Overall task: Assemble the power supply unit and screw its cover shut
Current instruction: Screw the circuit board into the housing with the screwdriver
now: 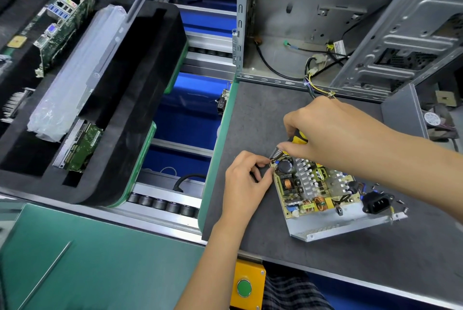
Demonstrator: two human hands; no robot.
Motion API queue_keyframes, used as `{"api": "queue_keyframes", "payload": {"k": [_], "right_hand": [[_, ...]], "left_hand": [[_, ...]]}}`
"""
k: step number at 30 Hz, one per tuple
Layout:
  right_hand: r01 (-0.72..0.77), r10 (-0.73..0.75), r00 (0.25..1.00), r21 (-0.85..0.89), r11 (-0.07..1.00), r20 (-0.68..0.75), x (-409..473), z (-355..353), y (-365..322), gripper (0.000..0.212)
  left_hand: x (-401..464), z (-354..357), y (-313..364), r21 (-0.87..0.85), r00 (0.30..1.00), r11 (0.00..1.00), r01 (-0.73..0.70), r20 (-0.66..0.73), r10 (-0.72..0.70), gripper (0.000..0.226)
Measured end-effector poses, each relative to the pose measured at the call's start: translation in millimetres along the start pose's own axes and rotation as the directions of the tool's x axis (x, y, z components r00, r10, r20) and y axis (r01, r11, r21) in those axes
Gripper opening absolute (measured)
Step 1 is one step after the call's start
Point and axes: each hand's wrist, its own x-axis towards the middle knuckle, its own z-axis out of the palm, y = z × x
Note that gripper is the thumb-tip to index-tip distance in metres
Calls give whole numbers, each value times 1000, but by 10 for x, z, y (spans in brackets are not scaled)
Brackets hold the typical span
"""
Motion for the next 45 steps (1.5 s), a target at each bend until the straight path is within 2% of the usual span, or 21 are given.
{"api": "queue_keyframes", "payload": {"k": [5,27,34,45], "right_hand": [[-6,6,1000,-36,999,-4,-6,-12,-12,35],[-12,12,1000,18,1000,19,-10,-40,5,36],[-11,12,1000,-39,999,12,-29,-24,-18,33],[45,-28,994,-175,984,102,-36,-107,-126,33]], "left_hand": [[1,15,-2,3,1000,1000,-9,5,9,6],[-21,40,-32,14,999,999,-36,-20,36,7],[-18,48,-36,24,999,999,-21,-33,22,6],[-20,62,-26,24,999,1000,-9,-40,10,6]]}}
